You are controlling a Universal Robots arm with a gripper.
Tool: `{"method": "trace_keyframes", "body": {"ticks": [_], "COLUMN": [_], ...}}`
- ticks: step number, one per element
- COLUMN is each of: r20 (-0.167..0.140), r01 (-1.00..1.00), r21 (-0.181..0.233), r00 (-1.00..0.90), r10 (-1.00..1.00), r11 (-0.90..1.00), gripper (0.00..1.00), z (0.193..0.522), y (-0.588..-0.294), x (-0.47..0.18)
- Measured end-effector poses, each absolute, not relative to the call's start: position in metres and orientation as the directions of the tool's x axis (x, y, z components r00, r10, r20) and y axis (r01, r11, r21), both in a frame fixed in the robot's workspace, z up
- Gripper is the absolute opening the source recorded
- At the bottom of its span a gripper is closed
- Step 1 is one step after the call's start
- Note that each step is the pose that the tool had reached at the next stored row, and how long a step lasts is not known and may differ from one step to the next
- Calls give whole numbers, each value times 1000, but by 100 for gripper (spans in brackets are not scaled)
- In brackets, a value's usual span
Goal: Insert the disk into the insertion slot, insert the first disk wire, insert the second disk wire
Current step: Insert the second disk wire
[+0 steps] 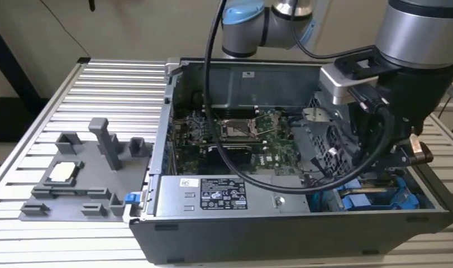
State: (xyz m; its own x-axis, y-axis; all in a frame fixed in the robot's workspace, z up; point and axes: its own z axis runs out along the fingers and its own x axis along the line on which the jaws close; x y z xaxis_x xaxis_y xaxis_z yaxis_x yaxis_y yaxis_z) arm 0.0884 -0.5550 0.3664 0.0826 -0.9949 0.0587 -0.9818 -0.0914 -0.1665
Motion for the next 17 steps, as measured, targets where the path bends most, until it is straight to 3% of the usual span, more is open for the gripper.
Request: {"method": "trace_keyframes", "body": {"ticks": [8,14,17], "r20": [57,-45,-57], "r01": [-984,-984,-986], "r21": [-154,-163,-151], "r00": [82,81,80], "r10": [-995,-996,-995], "r11": [-90,-72,-70], "gripper": [16,16,16], "z": [366,365,365], "y": [-564,-564,-567], "x": [102,103,105]}}
